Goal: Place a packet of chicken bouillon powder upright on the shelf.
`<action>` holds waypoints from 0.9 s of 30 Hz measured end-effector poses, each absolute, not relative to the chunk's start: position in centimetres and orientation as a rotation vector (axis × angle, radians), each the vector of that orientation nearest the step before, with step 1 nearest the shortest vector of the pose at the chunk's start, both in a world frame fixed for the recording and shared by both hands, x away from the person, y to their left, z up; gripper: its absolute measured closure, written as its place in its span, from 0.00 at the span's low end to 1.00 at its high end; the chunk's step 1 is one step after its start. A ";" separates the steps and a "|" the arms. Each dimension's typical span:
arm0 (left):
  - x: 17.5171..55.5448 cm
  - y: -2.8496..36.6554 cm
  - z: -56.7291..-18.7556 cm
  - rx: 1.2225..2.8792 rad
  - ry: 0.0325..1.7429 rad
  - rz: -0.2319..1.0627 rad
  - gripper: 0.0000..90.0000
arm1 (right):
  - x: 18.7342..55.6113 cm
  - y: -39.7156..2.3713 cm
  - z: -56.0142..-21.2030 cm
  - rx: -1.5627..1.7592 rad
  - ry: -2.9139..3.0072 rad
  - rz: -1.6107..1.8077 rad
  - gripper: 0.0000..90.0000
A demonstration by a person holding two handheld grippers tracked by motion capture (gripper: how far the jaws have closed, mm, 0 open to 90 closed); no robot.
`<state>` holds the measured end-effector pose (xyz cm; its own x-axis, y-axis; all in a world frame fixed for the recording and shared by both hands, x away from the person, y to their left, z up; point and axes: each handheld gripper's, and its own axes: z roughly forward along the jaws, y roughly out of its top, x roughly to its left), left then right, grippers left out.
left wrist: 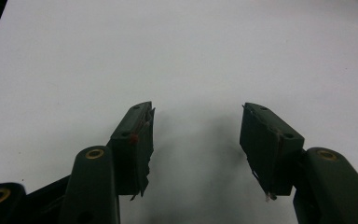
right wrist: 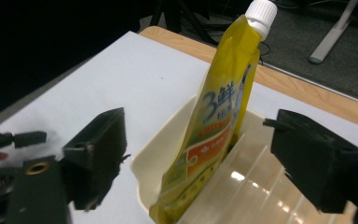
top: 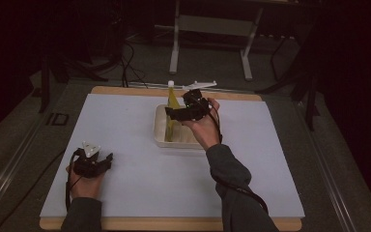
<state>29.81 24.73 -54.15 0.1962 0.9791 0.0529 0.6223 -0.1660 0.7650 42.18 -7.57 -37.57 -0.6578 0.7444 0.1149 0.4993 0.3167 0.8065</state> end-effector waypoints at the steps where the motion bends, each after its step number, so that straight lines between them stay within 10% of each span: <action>1: 29.8 24.7 -54.2 1.868 1.493 0.756 0.49 | 42.0 -7.7 -37.5 1.112 2.314 1.254 0.18; 27: 29.8 24.7 -54.1 1.862 1.499 0.756 0.48 | 36.7 -12.0 -37.8 0.971 2.390 1.248 0.16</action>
